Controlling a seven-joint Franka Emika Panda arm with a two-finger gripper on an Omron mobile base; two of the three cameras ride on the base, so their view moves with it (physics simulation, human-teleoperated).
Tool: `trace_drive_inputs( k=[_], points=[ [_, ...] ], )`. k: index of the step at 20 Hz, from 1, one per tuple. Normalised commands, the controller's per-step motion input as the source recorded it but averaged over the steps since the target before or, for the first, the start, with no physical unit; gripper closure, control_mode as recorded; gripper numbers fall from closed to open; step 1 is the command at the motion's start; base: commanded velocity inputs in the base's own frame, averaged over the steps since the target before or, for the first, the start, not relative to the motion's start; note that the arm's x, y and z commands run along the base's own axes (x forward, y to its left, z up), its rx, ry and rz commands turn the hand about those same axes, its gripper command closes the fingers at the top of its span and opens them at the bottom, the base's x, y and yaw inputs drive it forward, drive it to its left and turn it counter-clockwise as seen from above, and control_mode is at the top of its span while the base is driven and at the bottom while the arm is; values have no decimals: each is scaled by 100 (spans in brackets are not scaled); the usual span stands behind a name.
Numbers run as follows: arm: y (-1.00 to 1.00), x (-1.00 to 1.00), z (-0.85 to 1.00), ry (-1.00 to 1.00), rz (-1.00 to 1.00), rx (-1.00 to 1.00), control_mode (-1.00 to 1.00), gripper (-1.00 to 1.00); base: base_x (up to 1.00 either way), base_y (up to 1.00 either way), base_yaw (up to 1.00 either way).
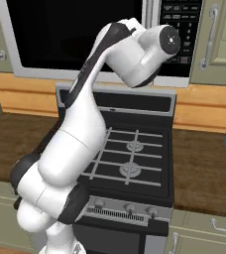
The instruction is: Open the microwave, place the bowl with waffle inside the microwave, then close the microwave door and turn it on.
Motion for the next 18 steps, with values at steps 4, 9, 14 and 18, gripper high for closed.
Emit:
trace_drive_inputs(
  k=[4,9,14,18],
  points=[
    [7,-100,-29,-92,-12,-6,-100,100,0,0,0],
    [-1,-54,-16,-43,-23,-1,-100,100,0,0,0],
    [-68,-26,6,8,-8,16,-100,100,0,0,0],
    [-99,-14,7,20,-1,29,-100,100,0,0,0]
  ],
)
